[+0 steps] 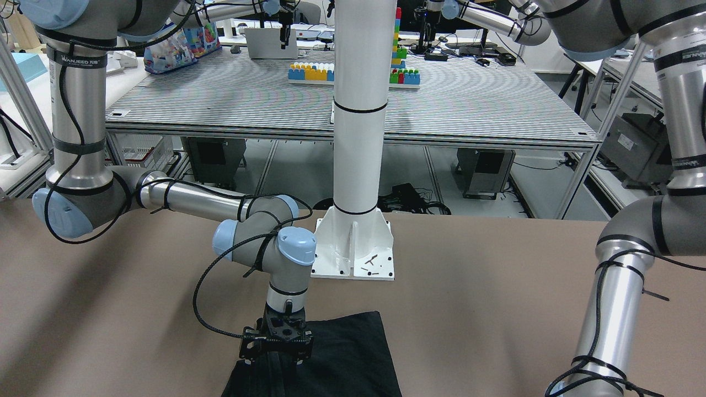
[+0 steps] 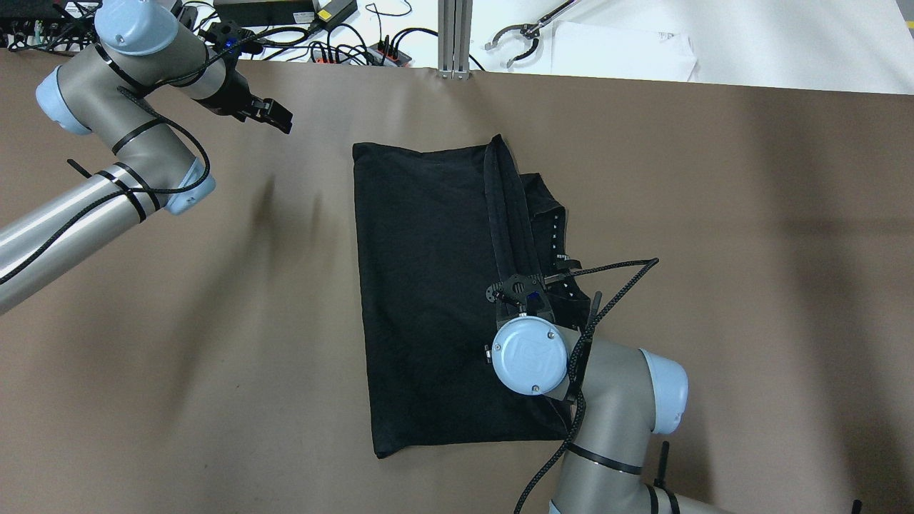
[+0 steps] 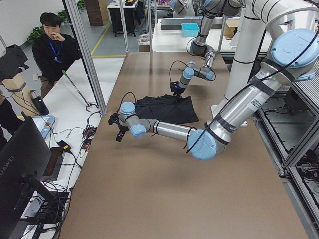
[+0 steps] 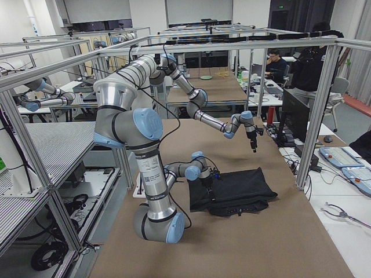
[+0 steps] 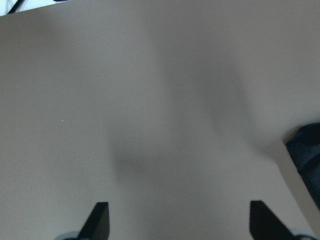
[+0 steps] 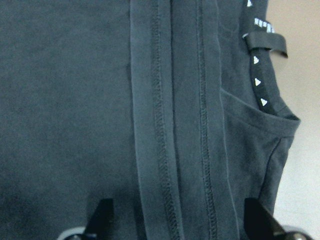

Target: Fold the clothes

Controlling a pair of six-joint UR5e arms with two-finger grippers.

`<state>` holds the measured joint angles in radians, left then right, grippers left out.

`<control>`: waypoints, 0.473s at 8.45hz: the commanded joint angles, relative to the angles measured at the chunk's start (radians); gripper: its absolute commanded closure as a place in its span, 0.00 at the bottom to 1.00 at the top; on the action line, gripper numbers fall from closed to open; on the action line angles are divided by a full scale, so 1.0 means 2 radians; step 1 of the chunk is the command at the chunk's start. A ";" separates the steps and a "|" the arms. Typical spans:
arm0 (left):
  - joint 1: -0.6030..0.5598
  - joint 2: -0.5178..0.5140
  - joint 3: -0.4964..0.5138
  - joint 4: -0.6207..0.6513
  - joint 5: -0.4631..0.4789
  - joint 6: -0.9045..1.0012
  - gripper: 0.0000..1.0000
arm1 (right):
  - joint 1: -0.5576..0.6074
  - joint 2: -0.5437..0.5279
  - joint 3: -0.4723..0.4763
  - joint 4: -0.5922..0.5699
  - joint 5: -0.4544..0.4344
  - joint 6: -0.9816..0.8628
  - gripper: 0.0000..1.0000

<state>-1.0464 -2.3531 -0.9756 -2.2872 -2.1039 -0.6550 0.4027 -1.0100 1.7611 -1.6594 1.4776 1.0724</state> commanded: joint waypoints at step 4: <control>0.000 0.000 0.000 0.000 0.000 0.000 0.00 | 0.010 -0.001 -0.005 -0.002 0.029 -0.041 0.16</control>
<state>-1.0454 -2.3531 -0.9752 -2.2872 -2.1038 -0.6550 0.4024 -1.0105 1.7522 -1.6627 1.5328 1.0435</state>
